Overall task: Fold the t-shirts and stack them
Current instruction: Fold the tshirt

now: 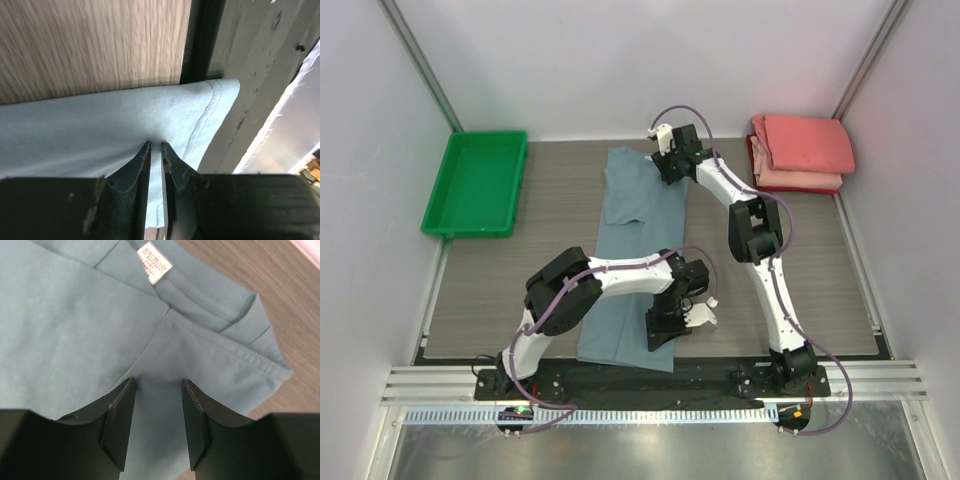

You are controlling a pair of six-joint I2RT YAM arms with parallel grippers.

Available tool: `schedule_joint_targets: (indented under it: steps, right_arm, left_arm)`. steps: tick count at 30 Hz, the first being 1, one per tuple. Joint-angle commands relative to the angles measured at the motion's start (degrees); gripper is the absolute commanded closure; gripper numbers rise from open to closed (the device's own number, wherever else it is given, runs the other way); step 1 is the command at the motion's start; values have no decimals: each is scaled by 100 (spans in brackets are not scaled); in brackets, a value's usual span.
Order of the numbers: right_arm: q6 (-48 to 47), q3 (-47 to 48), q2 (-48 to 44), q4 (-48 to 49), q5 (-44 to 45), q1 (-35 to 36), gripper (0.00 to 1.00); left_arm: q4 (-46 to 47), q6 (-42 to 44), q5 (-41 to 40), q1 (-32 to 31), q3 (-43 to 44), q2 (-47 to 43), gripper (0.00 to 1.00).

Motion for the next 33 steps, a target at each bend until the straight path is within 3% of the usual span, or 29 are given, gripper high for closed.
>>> schedule_joint_targets:
  steps: [1,11,17,20,21,23,27,31,33]
  right_arm:
    - [-149,689,578,19,61,-8,52]
    - [-361,1544,1117,98,132,-95,49]
    - [-106,1237,389,63,149,-131,50]
    - [-80,1053,-560,45,289,-131,48]
    - [-45,965,-893,63,298,-131,48]
    - [218,527,-1850,168,368,-122,45]
    - [1386,-861,-3398,283,300,-166,42]
    - [2328,-3203,-4866,99,-245,-166,42]
    - [2452,-3762,-5375,-138,-439,-131,42]
  left_arm:
    - [1053,247,-227,-2,351,604,83]
    - [789,309,-262,366,1118,1027,83]
    - [-123,327,-289,420,1099,-201,78]
    - [-1204,335,-297,411,1985,-1107,72]
    - [-1398,327,-384,411,2197,-1309,66]
    - [-1576,91,-665,455,2585,-1922,60]
    - [-1321,-726,-1280,797,2192,-2821,28]
    - [-709,-1780,-1658,1534,1471,-3472,25]
    - [-391,-2821,-1546,2447,1136,-3945,25]
